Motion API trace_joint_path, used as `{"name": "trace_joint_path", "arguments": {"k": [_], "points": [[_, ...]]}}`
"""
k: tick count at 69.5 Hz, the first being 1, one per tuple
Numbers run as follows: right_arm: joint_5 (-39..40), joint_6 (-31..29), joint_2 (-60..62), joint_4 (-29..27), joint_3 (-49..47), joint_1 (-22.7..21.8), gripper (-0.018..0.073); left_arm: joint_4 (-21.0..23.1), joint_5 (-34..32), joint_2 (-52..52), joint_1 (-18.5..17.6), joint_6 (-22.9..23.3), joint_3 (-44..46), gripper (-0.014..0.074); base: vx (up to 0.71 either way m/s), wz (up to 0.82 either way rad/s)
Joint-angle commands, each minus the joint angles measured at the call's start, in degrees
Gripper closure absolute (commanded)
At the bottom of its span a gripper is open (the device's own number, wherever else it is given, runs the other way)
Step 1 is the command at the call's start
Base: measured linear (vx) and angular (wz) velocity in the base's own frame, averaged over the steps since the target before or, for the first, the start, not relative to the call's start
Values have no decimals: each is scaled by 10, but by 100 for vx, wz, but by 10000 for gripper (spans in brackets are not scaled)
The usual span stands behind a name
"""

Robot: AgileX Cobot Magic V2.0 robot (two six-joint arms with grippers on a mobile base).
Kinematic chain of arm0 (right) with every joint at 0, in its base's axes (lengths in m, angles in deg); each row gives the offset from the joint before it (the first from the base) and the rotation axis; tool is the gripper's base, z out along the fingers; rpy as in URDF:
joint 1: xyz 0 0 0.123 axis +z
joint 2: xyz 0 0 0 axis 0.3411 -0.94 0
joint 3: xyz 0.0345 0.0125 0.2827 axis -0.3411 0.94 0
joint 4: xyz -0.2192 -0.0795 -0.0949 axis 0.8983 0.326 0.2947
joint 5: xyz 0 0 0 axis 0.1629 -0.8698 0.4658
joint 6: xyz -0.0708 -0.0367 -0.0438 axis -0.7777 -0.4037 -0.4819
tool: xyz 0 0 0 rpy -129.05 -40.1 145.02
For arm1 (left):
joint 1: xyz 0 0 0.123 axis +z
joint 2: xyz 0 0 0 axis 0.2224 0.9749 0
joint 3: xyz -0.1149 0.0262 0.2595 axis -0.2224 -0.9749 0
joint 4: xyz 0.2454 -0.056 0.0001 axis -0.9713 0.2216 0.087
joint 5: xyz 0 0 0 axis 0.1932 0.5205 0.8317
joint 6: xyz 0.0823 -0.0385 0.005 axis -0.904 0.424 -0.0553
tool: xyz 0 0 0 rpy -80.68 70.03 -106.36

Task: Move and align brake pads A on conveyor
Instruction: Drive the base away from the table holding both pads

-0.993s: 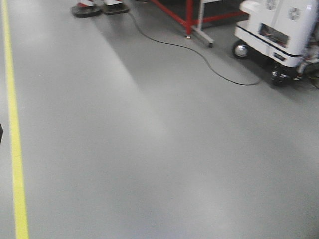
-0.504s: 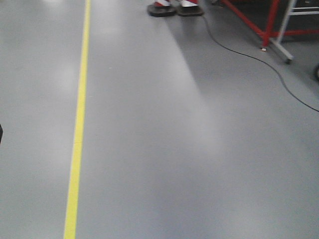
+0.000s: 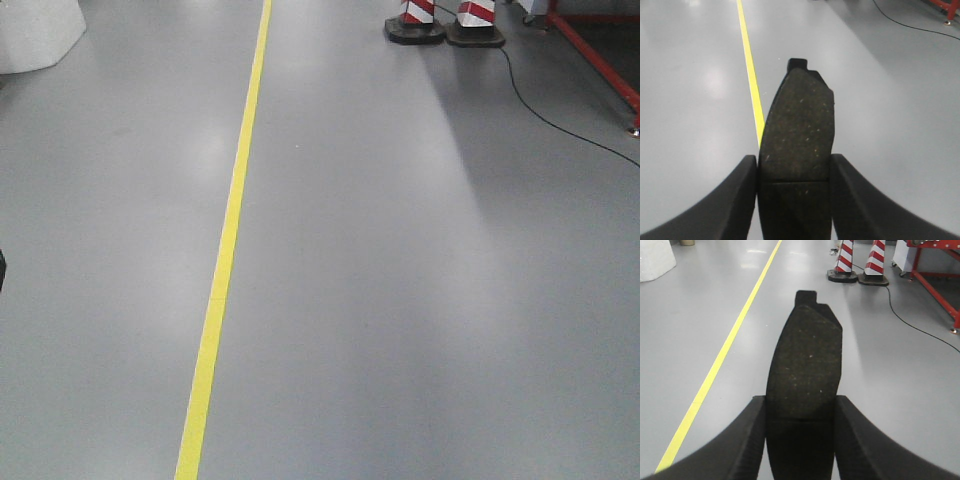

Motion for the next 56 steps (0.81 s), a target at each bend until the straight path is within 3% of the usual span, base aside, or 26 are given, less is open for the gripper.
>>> {"name": "trace_joint_path", "arguments": {"k": [1, 56], "points": [[55, -5, -3, 0, -17, -3, 501, 7, -52, 2, -2, 3, 16, 524, 33, 14], [55, -5, -3, 0, -17, -3, 501, 7, -52, 2, -2, 3, 16, 524, 45, 0]]}}
